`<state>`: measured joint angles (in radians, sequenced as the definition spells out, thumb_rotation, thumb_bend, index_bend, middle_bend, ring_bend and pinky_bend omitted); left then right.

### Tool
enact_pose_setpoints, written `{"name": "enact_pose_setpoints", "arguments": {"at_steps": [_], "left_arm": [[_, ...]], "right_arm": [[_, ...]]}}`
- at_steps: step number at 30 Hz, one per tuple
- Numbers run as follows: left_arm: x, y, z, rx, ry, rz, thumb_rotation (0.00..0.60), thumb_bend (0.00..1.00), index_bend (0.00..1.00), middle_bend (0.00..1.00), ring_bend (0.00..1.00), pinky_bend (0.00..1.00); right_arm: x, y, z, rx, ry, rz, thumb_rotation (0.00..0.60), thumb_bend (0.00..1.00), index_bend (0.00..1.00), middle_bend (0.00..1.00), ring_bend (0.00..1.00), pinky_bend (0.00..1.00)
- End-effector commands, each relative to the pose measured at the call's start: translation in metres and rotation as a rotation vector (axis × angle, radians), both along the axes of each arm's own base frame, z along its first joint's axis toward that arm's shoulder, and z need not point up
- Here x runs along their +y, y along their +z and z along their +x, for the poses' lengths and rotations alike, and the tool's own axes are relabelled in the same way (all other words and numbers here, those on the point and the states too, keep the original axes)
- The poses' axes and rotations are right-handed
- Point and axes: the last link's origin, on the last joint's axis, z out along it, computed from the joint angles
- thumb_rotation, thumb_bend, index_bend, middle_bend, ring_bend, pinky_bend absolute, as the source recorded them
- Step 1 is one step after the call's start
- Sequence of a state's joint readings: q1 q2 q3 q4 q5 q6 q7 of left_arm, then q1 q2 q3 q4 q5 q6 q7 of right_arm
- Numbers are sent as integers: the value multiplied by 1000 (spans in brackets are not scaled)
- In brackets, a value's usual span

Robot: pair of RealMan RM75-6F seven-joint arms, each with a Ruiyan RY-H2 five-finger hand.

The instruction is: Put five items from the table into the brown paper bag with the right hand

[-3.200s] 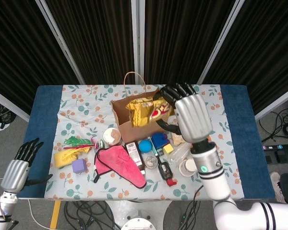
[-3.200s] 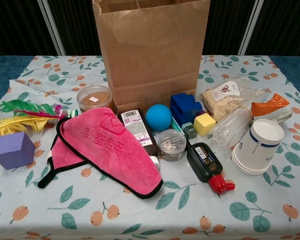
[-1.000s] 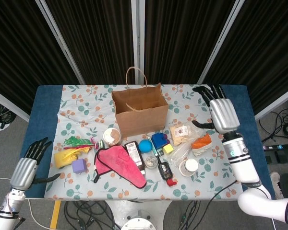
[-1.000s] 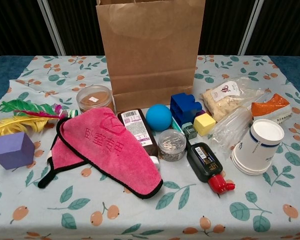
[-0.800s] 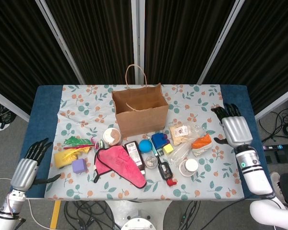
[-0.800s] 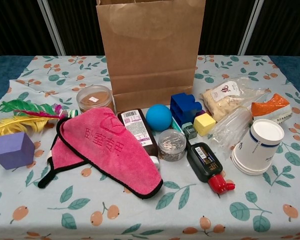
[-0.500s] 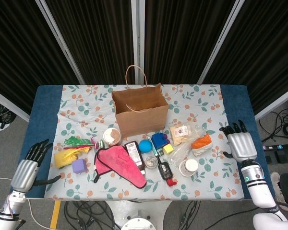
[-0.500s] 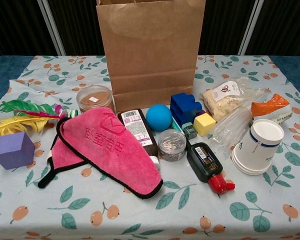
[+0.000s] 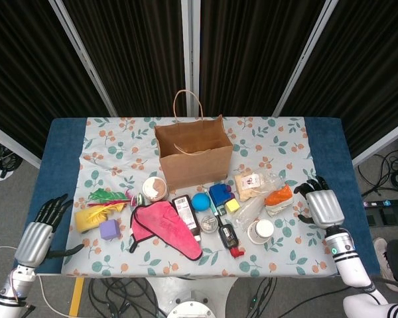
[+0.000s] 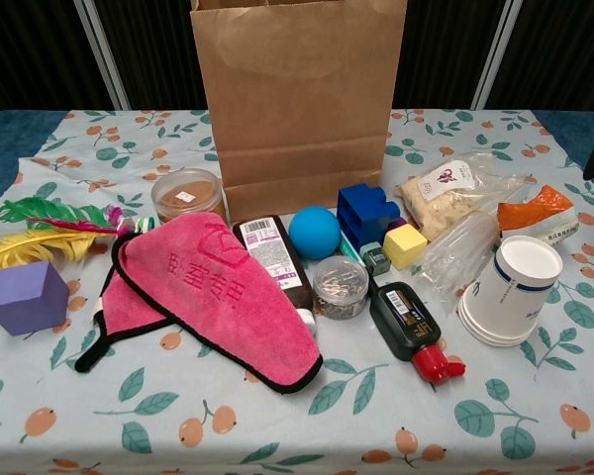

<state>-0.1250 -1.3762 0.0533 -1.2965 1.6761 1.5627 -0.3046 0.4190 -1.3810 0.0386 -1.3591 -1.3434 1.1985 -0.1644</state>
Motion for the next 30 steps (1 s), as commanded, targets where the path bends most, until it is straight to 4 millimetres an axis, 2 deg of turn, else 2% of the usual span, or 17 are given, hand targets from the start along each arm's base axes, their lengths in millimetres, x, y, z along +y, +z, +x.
{"name": "enact_pose_setpoints", "arguments": {"at_steps": [1, 10, 17, 26, 30], "left_arm": [[0, -1, -1, 4, 0, -1, 460, 0, 88, 67, 28, 69], [3, 1, -2, 12, -2, 17, 462, 0, 88, 66, 27, 69], [6, 2, -2, 10, -2, 23, 458, 0, 88, 67, 28, 69], [6, 1, -5, 3, 5, 21, 461, 0, 88, 67, 28, 69], [6, 2, -4, -5, 4, 25, 459, 0, 88, 67, 28, 69]], "right_arm": [[-8, -16, 2, 17, 46, 27, 600, 0, 370, 328, 190, 125], [-24, -42, 1, 48, 63, 64, 600, 0, 380, 333, 190, 124], [-26, -55, 3, 51, 71, 75, 600, 5, 409, 355, 199, 127], [-26, -59, 4, 74, 120, 6, 600, 193, 705, 568, 441, 338], [-22, -55, 7, 68, 152, -13, 600, 225, 749, 602, 474, 377]]}}
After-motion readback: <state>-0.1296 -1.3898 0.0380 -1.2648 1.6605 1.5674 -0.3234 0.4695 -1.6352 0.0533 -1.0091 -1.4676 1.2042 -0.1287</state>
